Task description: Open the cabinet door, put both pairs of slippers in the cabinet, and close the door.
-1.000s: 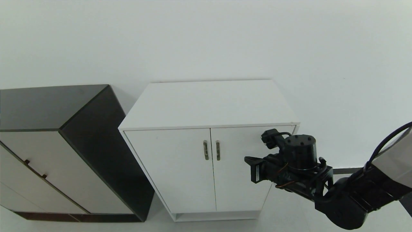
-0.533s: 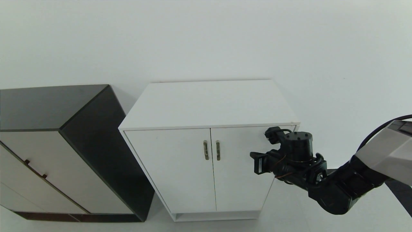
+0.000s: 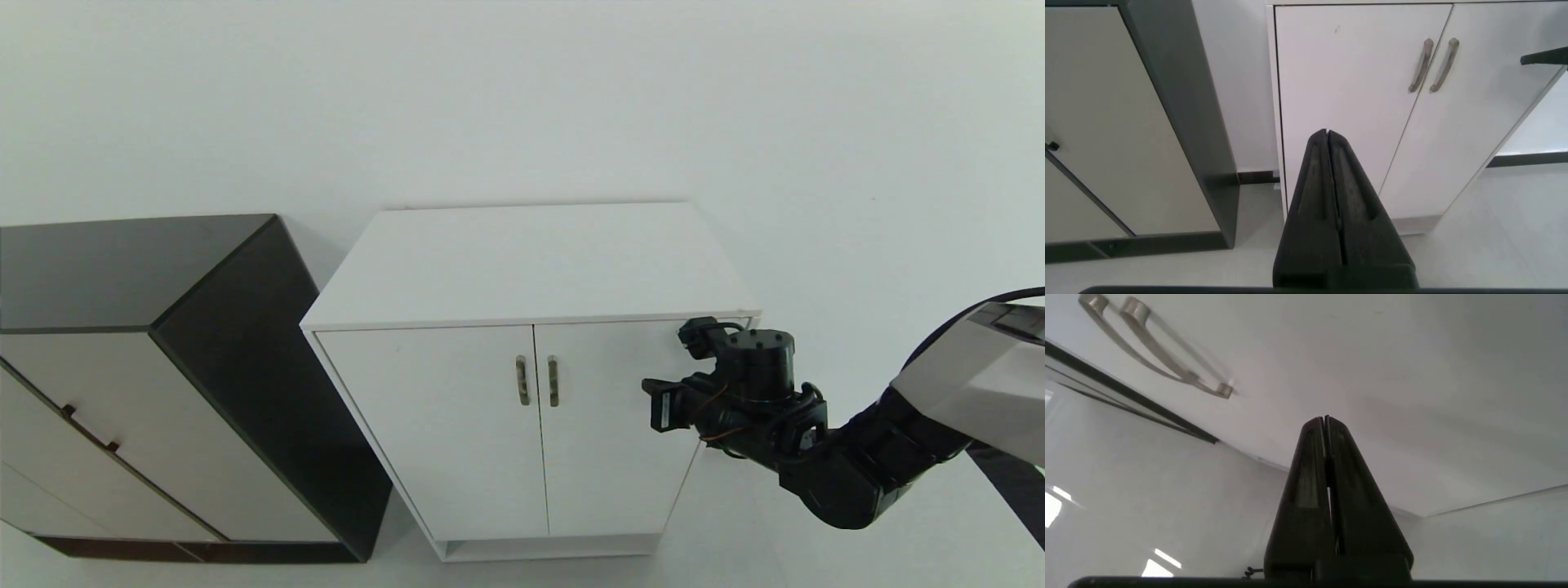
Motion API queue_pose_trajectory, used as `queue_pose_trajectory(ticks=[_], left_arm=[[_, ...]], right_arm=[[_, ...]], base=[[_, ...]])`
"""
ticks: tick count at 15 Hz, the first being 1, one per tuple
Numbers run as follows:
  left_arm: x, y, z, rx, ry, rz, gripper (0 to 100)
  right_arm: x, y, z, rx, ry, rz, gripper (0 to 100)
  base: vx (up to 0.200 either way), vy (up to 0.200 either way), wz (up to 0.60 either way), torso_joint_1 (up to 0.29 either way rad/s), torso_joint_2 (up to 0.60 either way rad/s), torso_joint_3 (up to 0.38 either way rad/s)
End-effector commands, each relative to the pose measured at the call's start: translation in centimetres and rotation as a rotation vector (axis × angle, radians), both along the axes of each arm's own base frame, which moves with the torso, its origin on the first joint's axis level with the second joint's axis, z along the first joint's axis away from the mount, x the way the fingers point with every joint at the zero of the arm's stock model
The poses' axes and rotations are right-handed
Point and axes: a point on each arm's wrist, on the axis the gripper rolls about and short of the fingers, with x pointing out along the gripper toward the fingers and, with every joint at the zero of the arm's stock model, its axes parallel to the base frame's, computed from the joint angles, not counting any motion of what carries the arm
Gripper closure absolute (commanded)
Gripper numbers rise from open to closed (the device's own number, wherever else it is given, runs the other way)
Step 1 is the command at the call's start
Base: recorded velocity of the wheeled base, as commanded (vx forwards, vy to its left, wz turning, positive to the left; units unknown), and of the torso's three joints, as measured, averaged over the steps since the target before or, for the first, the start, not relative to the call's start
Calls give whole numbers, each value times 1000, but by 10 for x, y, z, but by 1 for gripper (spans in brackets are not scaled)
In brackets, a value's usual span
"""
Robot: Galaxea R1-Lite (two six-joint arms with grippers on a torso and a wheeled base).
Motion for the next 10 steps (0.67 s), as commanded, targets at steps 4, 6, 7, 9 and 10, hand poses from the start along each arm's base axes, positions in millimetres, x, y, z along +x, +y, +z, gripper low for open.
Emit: queue_pose_trajectory(ticks=[4, 6, 7, 9, 10], left_arm=[[0, 0, 0, 0, 1, 0, 100], [0, 0, 0, 0, 1, 0, 100], [0, 0, 0, 0, 1, 0, 100], [0, 0, 0, 0, 1, 0, 100], [0, 0, 0, 0, 1, 0, 100]], right_arm=[[4, 0, -4, 2, -7, -6, 100], [6, 0, -6, 7, -23, -9, 100], [6, 0, -6, 7, -23, -10, 100], [7, 0, -5, 9, -27, -13, 100], [8, 0, -5, 10, -28, -13, 100]], base=[[0, 0, 0, 0, 0, 0], [0, 0, 0, 0, 0, 0], [0, 0, 0, 0, 0, 0], [0, 0, 0, 0, 0, 0], [0, 0, 0, 0, 0, 0]])
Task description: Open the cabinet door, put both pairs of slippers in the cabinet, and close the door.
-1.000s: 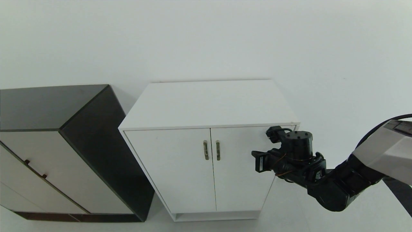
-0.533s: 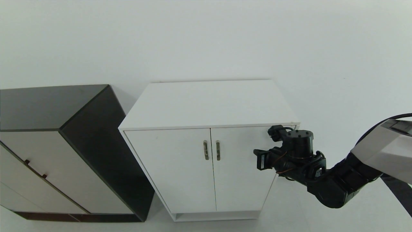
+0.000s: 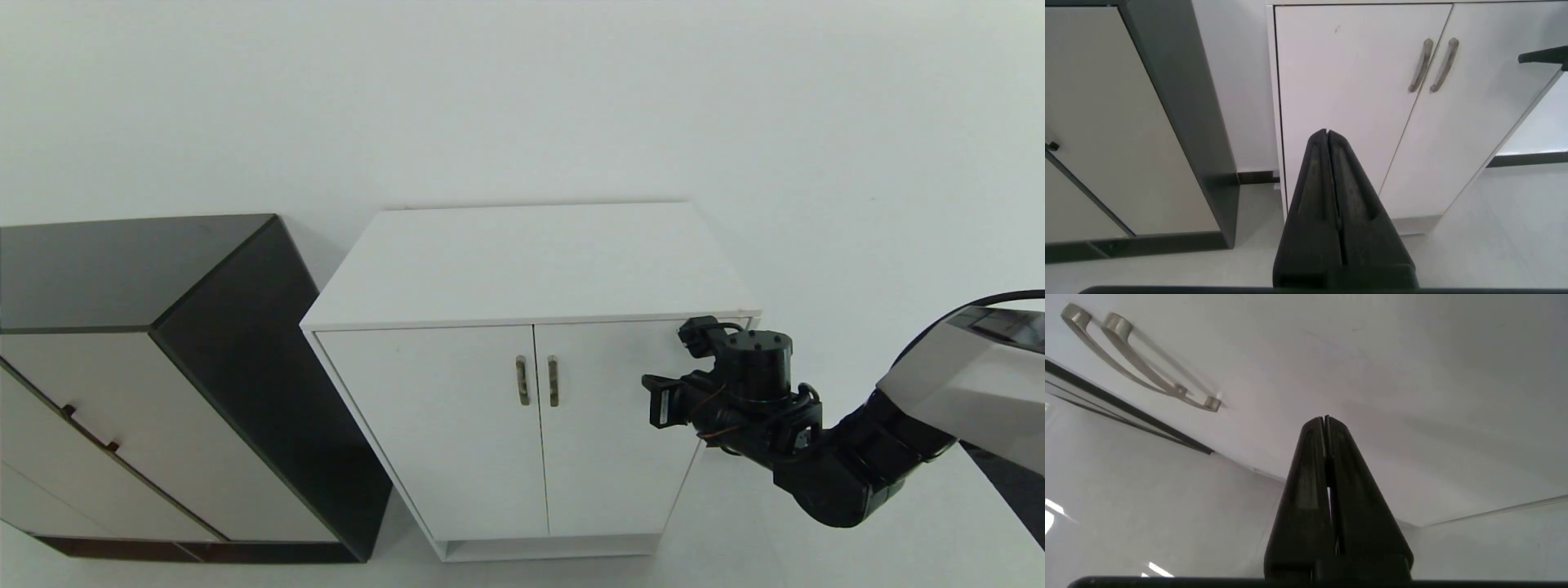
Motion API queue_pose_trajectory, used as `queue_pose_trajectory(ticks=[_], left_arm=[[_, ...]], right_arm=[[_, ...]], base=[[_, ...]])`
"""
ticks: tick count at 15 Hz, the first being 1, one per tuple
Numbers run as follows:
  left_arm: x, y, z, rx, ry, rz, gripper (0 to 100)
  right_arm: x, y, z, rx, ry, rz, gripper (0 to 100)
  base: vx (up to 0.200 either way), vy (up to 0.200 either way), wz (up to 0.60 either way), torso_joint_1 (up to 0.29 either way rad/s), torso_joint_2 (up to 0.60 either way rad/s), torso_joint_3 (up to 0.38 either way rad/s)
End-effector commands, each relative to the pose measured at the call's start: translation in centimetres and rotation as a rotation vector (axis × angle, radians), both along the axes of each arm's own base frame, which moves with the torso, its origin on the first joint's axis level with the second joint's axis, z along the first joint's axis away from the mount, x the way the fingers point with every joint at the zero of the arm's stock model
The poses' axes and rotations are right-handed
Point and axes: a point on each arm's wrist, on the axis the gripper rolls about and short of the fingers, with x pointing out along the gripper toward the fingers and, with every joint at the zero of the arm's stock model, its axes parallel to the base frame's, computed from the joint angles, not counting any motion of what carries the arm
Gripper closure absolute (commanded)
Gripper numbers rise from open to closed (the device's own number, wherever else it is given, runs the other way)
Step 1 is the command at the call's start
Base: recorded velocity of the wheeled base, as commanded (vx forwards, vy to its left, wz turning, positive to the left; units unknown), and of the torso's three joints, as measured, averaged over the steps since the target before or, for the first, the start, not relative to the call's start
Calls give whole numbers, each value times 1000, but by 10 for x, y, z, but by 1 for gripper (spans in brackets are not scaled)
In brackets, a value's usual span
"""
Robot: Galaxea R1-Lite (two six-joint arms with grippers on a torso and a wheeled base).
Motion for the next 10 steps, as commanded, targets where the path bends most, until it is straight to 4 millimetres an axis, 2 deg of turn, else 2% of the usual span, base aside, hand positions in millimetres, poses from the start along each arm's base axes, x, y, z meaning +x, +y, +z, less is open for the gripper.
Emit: queue_pose_trajectory(ticks=[1, 10], left_arm=[[0, 0, 0, -1, 1, 0, 100], [0, 0, 0, -2, 1, 1, 100]], right_arm=[[2, -1, -2, -1, 3, -4, 100], [8, -1, -3, 0, -7, -14, 100]], base=[[0, 0, 0, 0, 0, 0], [0, 0, 0, 0, 0, 0]])
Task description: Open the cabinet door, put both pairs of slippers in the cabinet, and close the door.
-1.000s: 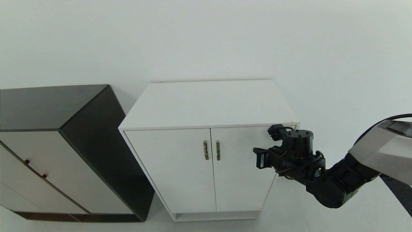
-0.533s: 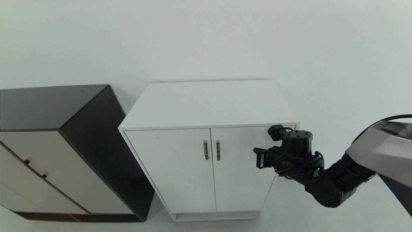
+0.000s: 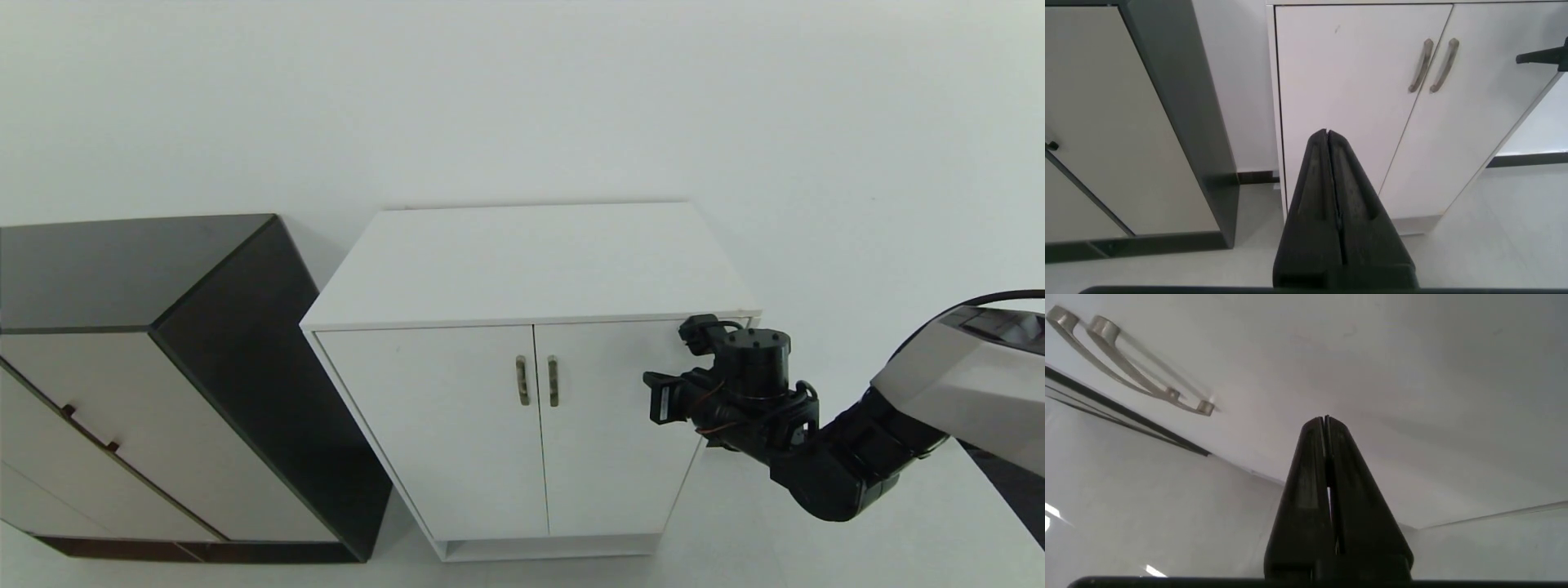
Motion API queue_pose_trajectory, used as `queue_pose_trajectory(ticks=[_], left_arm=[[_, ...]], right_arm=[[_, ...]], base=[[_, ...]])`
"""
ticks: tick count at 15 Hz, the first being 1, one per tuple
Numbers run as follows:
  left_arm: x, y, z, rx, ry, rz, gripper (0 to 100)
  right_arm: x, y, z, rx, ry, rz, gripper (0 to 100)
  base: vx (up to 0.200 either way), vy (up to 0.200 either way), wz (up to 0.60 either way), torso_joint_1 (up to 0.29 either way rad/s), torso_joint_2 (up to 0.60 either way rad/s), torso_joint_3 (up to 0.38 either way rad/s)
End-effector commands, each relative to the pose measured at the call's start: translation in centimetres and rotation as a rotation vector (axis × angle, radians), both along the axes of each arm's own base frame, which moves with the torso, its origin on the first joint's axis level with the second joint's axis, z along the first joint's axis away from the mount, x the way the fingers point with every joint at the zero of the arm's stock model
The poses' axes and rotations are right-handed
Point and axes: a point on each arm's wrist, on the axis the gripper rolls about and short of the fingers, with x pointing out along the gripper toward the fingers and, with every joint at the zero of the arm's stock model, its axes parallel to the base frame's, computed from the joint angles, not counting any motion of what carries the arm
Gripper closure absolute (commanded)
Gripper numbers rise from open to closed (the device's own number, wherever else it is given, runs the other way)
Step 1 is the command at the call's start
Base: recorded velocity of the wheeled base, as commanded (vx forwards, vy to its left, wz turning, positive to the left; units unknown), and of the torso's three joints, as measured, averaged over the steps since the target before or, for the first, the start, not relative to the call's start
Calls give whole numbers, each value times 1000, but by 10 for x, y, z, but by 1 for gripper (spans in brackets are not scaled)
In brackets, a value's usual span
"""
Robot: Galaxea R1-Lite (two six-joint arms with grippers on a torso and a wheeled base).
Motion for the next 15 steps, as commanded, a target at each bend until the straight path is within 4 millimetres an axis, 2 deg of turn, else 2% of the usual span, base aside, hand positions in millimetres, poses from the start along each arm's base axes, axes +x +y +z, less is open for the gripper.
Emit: queue_pose_trajectory(ticks=[1, 15], left_arm=[[0, 0, 0, 0, 1, 0, 100], [0, 0, 0, 1, 1, 0, 100]], right_arm=[[3, -1, 0, 1, -2, -4, 100], [15, -2, -4, 4, -11, -23, 100]], base=[[0, 0, 0, 0, 0, 0], [0, 0, 0, 0, 0, 0]])
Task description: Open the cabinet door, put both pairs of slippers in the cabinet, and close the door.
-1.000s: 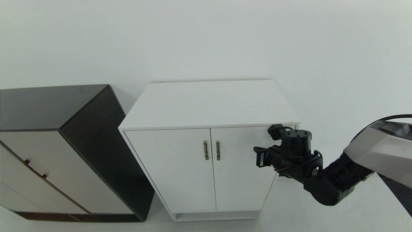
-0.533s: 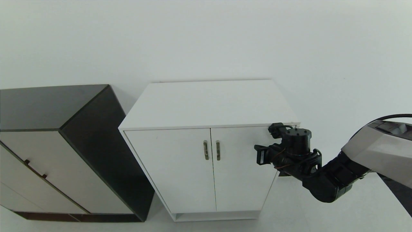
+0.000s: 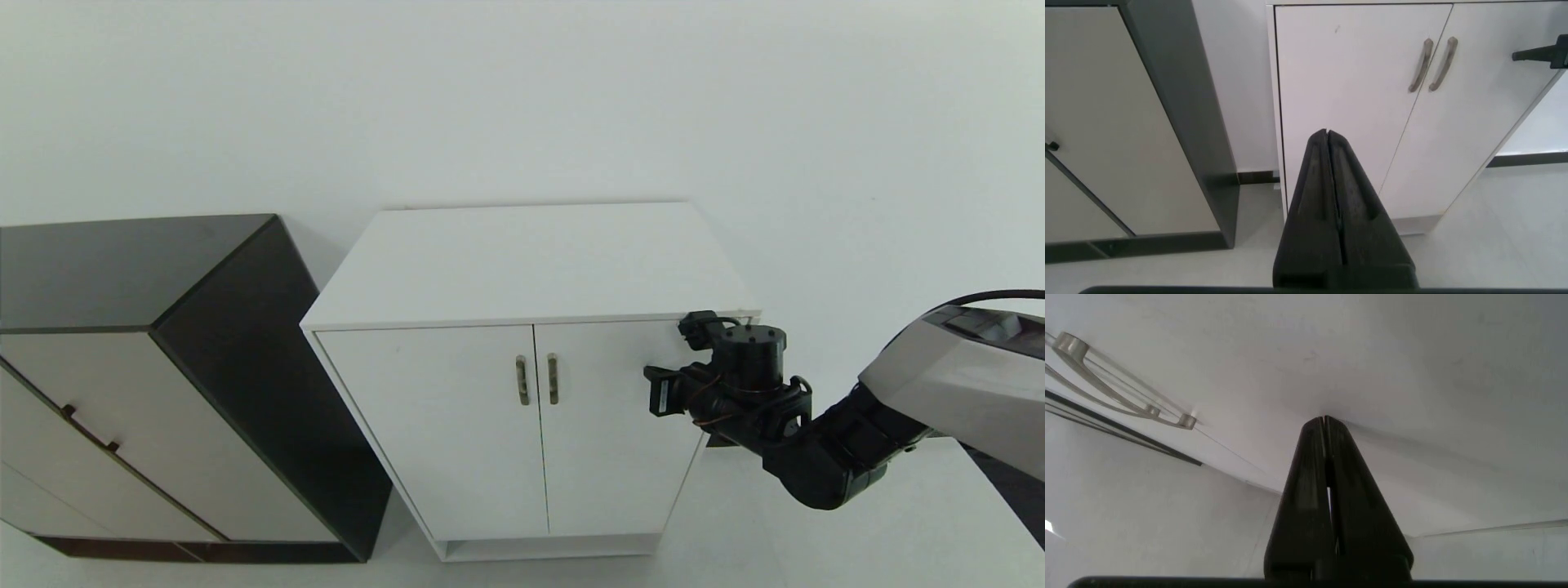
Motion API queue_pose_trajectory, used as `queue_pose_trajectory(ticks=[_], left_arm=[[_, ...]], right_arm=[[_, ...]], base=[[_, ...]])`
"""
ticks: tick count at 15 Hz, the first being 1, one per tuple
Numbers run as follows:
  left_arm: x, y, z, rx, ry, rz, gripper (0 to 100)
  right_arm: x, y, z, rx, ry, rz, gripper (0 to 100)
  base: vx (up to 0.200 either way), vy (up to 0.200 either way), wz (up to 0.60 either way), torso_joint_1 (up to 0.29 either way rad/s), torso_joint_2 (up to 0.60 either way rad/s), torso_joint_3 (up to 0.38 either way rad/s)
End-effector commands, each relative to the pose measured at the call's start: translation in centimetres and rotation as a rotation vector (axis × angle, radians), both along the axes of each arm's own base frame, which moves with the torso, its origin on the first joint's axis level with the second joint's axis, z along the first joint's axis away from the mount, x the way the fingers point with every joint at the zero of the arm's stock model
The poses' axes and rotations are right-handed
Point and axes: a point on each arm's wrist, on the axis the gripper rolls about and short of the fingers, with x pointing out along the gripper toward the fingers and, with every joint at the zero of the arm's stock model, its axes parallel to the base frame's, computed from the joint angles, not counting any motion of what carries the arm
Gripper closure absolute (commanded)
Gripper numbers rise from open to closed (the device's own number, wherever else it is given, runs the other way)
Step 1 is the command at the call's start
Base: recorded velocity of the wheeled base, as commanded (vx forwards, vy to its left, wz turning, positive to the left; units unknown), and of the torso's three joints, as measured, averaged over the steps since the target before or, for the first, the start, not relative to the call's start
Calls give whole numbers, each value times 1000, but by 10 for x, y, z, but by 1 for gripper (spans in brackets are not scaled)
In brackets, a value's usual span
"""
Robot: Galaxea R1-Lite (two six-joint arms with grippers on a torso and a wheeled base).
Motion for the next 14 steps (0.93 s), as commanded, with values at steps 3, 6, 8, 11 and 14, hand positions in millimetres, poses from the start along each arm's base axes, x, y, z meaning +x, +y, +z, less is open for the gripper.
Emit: queue_pose_trajectory(ticks=[3, 6, 8, 11, 14], left_arm=[[0, 0, 0, -1, 1, 0, 100], [0, 0, 0, -1, 1, 2, 100], [0, 0, 0, -1, 1, 0, 100], [0, 0, 0, -1, 1, 0, 100], [0, 0, 0, 1, 1, 0, 100]], right_arm=[[0, 0, -1, 0, 3, -1, 100], [-10, -2, 5, -2, 0, 7, 100], [-22, -5, 16, 4, -11, 15, 100], [-51, -21, 51, 24, -64, -17, 100], [-92, -39, 57, -1, -45, -62, 100]], base=[[0, 0, 0, 0, 0, 0], [0, 0, 0, 0, 0, 0], [0, 0, 0, 0, 0, 0], [0, 0, 0, 0, 0, 0], [0, 0, 0, 0, 0, 0]])
